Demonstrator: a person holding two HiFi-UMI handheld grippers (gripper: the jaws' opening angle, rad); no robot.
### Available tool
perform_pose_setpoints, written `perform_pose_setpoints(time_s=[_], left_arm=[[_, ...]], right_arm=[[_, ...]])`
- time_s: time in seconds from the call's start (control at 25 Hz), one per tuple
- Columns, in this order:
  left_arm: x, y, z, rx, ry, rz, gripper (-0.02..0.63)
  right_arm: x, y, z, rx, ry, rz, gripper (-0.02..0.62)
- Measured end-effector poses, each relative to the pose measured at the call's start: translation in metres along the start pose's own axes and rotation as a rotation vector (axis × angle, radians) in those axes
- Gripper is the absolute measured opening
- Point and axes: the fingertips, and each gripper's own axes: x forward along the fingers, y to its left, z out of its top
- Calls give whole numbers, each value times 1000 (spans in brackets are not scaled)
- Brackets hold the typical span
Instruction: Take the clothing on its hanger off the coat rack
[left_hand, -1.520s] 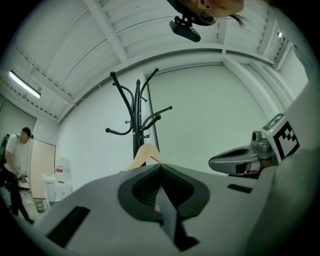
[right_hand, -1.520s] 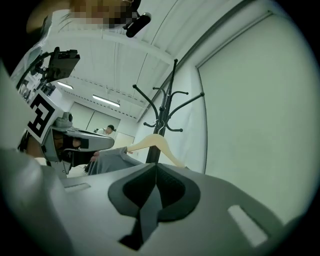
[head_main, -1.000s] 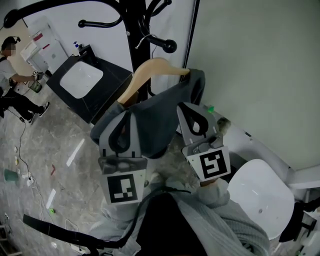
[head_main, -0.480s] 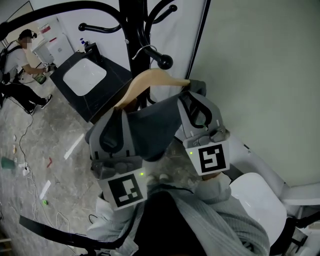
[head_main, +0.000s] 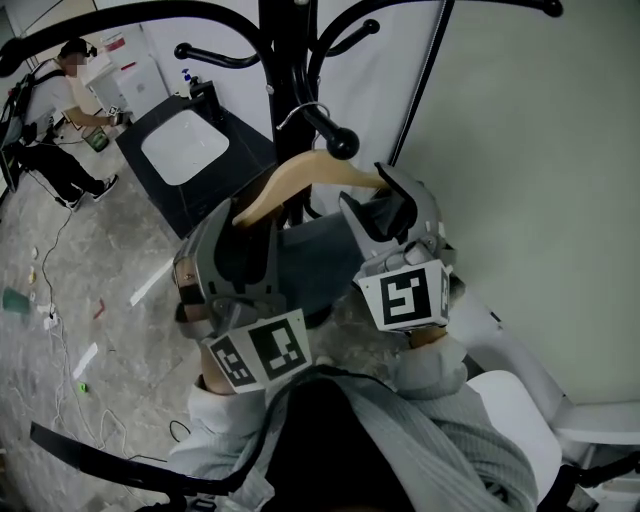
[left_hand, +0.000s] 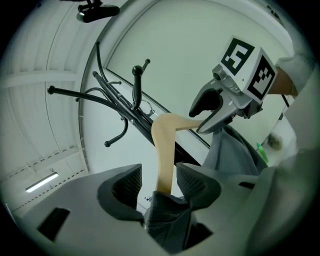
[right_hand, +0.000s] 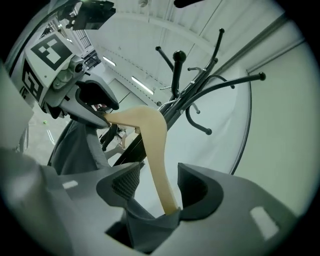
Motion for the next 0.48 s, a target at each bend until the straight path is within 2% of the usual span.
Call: perform_pose_setpoints(time_s=[0.16, 0.24, 0.36, 0.4, 0.48], left_arm=[[12, 0, -5, 70, 23, 42, 199], [16, -1, -6, 80, 21, 46, 195], [19, -3, -7, 84, 26, 23, 122], [19, -4, -8, 91, 31, 17, 109], [20, -5, -8, 102, 38, 12, 101]], right_arm=[[12, 4, 2, -24, -14, 11, 204], [16, 4, 2, -52, -15, -8, 202], [19, 0, 1, -96, -12, -50, 152], [19, -1, 1, -108, -11, -61, 121], [19, -2, 0, -128, -8, -74, 115]])
